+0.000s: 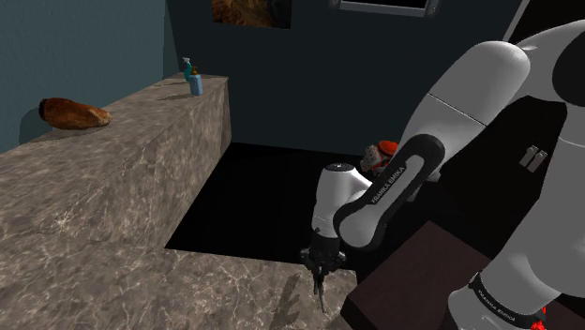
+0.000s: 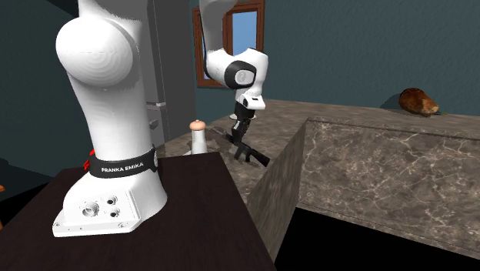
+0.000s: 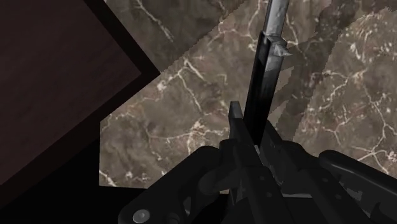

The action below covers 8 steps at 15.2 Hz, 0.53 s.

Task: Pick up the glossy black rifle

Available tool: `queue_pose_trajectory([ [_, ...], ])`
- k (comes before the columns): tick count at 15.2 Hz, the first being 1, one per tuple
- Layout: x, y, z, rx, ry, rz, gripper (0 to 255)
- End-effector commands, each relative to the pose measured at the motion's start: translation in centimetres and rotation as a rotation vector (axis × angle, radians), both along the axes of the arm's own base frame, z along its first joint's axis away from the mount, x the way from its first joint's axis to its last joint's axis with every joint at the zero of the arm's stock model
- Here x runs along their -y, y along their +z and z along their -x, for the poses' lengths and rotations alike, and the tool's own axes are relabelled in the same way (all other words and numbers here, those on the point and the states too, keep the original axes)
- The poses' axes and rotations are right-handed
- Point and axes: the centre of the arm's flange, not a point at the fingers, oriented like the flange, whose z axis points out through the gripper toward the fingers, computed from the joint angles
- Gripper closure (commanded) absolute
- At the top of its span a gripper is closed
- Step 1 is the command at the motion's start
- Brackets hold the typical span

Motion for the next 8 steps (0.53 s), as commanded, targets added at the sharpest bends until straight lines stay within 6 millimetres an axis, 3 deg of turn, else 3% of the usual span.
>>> queue_pose_trajectory([
  [1,0.0,1.1,0.0,0.0,0.0,0.0,255],
  [6,0.0,3.7,0.0,0.0,0.0,0.0,255],
  [8,0.0,3.8,0.0,0.0,0.0,0.0,255],
])
